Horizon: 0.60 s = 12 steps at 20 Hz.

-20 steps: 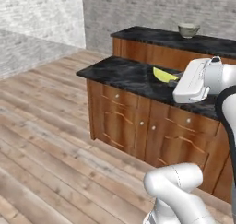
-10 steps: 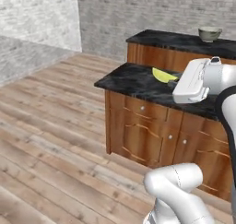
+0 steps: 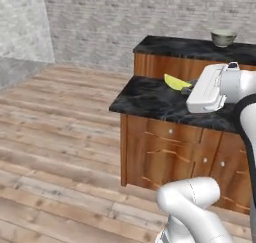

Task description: There is a bowl on the dining counter. Grab a lemon wedge from the fridge and place it in the bowl. Then get the liquor bottle and glass cup from the cabinet and place them next to the bowl.

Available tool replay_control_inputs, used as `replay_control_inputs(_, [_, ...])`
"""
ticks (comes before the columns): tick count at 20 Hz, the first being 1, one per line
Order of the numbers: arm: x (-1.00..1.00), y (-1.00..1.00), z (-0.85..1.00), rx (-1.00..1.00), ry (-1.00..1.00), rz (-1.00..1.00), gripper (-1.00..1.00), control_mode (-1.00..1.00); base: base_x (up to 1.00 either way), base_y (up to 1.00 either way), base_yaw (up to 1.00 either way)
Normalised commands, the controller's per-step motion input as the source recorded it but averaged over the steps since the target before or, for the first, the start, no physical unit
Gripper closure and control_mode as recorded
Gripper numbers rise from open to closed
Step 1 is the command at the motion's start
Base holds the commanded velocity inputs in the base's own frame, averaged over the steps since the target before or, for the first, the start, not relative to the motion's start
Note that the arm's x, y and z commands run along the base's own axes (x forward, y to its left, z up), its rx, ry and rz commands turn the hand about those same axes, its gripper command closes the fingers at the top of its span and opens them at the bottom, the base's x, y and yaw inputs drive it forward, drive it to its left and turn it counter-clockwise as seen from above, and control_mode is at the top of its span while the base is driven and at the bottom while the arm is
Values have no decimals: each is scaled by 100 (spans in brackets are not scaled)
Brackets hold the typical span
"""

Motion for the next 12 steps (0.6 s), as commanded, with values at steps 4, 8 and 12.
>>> replay_control_inputs(4, [0, 0, 0, 0, 0, 0, 100, 100, 100, 78, -42])
replay_control_inputs(8, [0, 0, 0, 0, 0, 0, 100, 100, 100, 80, -42])
replay_control_inputs(12, [0, 0, 0, 0, 0, 0, 100, 100, 96, 85, -42])
